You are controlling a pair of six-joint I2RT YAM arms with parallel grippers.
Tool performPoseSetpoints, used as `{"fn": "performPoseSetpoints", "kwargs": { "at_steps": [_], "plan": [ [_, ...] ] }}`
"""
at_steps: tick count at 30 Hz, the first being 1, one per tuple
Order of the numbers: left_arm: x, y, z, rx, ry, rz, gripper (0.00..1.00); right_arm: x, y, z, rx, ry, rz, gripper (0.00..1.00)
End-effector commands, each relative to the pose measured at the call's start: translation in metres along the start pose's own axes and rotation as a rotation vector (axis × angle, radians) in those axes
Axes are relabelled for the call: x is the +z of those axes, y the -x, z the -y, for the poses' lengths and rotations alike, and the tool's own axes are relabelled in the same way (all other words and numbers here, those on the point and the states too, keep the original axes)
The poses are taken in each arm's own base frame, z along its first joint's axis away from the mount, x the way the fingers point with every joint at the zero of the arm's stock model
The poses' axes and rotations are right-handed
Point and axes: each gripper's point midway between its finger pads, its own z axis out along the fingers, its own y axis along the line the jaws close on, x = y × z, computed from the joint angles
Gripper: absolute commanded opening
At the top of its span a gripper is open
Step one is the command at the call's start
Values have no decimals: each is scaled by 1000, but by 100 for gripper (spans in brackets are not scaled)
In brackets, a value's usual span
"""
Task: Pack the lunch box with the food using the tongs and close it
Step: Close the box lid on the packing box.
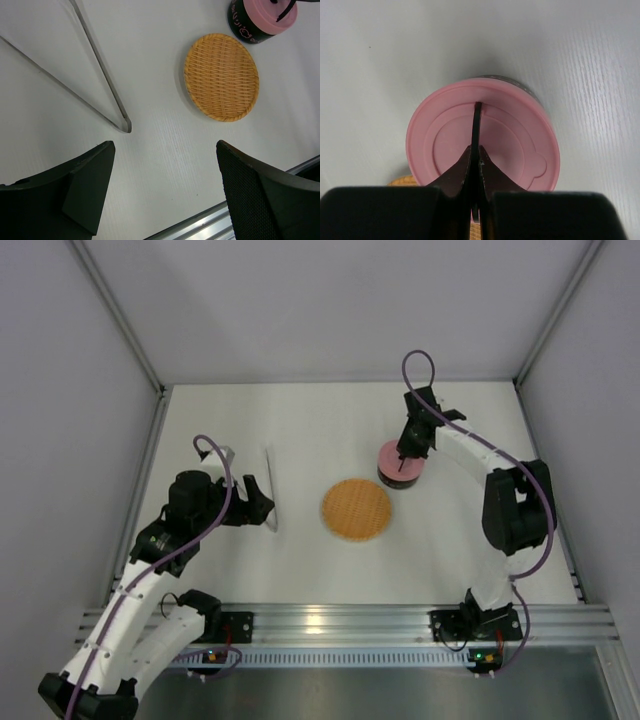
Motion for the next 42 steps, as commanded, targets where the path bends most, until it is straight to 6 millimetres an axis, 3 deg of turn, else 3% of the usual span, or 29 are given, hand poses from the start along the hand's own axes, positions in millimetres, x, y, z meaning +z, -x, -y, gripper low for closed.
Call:
{"fn": "performPoseSetpoints", "kwargs": {
  "at_steps": [1,7,10,14,19,24,29,42],
  "plan": [
    [1,4,0,-1,3,12,87,36,-42,25,-50,-98,-168,0],
    [1,3,-1,-1,7,11,87,52,-28,16,-75,-109,-161,2],
    [2,3,-1,-1,8,8,87,57,-35,23,-88,-137,-180,9],
    [2,3,-2,-3,12,10,87,52,-40,31,-96,-135,-158,30],
    [3,2,-2,-3,13,3,87,47,-53,45,-116,-157,-172,34],
    [5,1,-3,-4,18,-5,87,37,-48,51,-123,-157,-118,36],
    [6,1,-2,-4,14,-9,87,23,-31,44,-136,-128,-58,39],
    [6,0,-3,-6,20,-10,87,-23,30,4,-155,-4,93,44]
  ]
}}
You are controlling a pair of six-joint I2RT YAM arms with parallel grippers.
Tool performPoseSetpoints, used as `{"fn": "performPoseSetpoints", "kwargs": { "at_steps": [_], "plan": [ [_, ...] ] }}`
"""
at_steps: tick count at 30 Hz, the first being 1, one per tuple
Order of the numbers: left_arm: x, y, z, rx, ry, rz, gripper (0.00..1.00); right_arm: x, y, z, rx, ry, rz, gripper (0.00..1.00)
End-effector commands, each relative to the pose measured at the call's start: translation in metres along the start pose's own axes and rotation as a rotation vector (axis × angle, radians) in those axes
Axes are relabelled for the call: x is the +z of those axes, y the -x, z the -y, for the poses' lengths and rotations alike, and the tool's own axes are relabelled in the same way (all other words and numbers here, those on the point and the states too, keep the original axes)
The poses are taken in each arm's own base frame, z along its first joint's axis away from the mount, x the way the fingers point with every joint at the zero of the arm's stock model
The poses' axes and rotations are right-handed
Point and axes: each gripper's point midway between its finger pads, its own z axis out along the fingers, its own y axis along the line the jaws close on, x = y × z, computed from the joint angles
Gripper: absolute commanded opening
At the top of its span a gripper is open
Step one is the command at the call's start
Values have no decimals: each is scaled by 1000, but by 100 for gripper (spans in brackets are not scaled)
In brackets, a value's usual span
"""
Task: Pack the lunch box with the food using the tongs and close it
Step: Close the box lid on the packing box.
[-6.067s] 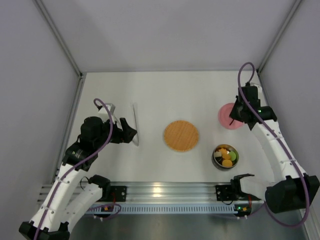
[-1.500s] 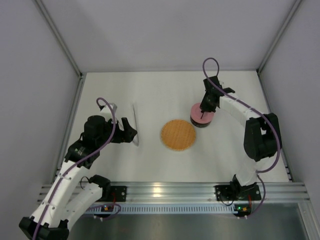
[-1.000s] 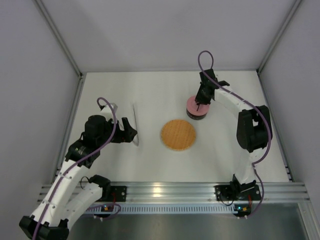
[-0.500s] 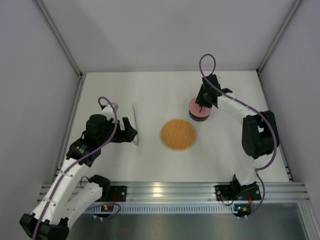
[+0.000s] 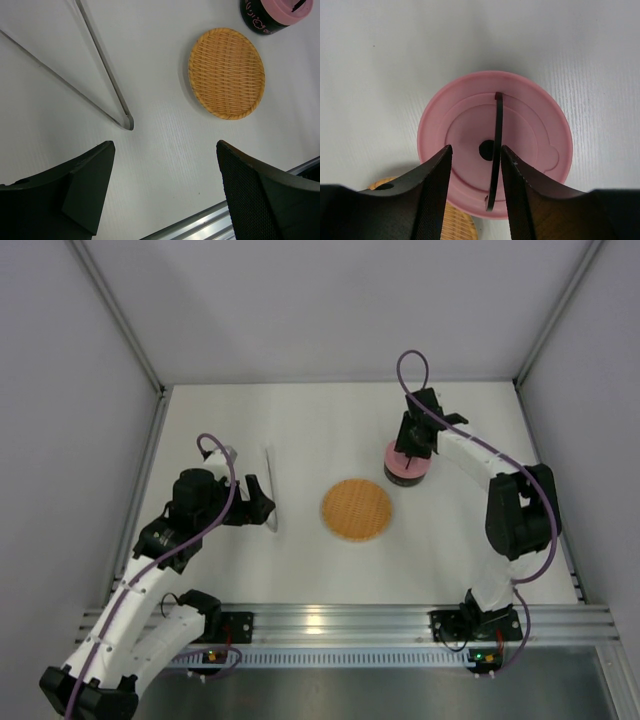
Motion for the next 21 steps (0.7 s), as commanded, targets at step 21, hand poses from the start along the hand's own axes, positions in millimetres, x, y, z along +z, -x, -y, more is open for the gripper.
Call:
{"fn": "performPoseSetpoints", "kwargs": {
  "at_steps": [21],
  "plan": [
    [0,5,1,-1,2,21,87,-32,-22,16,-47,-43,-33,44]
  ]
}}
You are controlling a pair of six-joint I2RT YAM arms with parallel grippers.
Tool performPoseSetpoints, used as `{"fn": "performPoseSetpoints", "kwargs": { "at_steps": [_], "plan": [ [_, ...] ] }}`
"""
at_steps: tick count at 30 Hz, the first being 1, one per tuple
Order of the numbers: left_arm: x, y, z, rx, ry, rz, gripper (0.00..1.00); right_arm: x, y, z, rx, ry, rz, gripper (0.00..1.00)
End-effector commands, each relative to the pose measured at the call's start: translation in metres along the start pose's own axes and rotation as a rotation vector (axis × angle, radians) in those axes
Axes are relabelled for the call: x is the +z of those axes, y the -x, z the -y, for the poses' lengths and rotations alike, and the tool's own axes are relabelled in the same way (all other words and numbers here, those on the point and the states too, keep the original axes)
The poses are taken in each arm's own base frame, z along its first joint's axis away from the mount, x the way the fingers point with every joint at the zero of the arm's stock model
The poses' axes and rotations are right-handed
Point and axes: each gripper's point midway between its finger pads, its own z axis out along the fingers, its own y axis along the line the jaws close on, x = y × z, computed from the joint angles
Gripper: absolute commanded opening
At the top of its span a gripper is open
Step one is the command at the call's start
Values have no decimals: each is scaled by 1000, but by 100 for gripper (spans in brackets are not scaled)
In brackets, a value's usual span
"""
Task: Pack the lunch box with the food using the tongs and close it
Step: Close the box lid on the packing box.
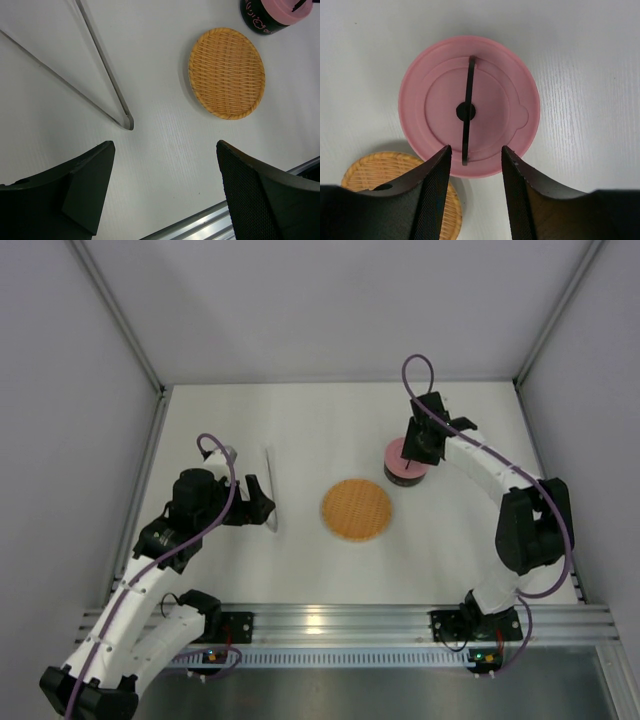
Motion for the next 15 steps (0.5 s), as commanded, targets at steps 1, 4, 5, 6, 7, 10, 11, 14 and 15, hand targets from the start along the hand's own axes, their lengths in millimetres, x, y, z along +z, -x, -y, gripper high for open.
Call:
{"fn": "performPoseSetpoints", "kwargs": {
  "at_steps": [1,4,5,6,7,10,11,14,15],
  "plan": [
    [0,6,0,-1,3,23,88,9,-18,-1,-13,5,-34,44],
    [0,6,0,-1,3,23,88,24,-30,0,-15,1,-63,44],
    [1,5,1,-1,1,19,87,27,-32,1,-17,-5,-69,44],
    [1,5,1,-2,3,19,87,29,-35,1,-20,-7,-74,44],
    [1,5,0,-2,4,20,87,31,-38,2,-21,-9,-81,43],
    [1,5,0,-1,4,20,88,31,-39,4,-20,-16,-81,43],
    [1,6,0,-1,3,21,88,30,-38,4,-20,-16,-76,43],
    [1,5,0,-2,4,20,87,24,-33,4,-21,-14,-59,44],
    [1,5,1,-1,1,19,88,20,-27,3,-18,-10,-43,44]
  ]
}}
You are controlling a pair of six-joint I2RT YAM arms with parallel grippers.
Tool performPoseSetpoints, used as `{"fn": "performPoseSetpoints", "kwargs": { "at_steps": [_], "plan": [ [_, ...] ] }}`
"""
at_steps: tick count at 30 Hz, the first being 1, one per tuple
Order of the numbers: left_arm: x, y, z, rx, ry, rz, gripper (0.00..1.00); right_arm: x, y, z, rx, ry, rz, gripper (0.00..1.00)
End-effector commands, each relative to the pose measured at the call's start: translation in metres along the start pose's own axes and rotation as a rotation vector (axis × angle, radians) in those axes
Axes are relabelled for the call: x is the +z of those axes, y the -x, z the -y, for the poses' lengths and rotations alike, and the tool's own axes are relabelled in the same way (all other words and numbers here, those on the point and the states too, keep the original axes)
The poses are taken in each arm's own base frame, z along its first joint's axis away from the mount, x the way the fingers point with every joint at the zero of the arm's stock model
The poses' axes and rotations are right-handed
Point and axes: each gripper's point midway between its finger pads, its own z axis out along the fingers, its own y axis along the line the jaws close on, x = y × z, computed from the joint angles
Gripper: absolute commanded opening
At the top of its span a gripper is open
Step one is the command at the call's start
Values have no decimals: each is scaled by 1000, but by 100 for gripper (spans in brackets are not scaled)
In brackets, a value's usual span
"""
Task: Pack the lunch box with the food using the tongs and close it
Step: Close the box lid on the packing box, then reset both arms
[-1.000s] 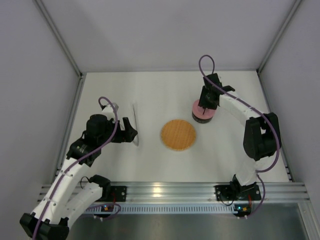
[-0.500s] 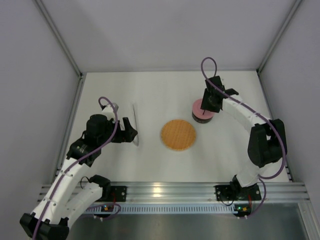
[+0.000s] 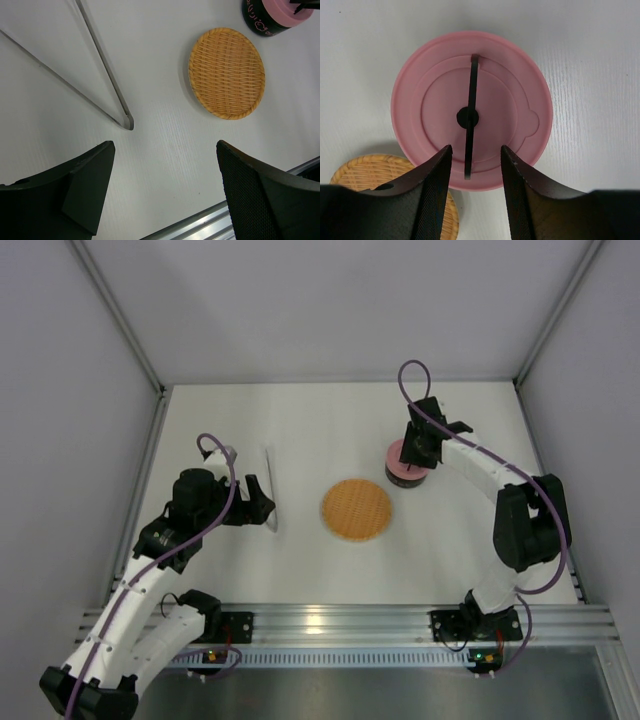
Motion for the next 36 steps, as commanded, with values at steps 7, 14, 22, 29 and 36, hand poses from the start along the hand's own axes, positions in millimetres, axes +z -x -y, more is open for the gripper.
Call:
{"fn": "performPoseSetpoints", "kwargs": {
  "at_steps": [7,14,22,29,36],
  "plan": [
    [1,5,0,-2,6,19,87,-37,38,-4,-2,-7,97,44],
    [-1,7,0,-2,5,30,88,-115,73,-1,38,65,261,45],
    [-3,9,4,-1,-16,42,88,-204,45,16,65,307,512,79],
    [-3,9,8,0,-40,44,88,-233,9,52,67,327,637,99],
    [-2,7,10,4,-48,34,88,-231,1,58,74,325,657,100]
  ]
}}
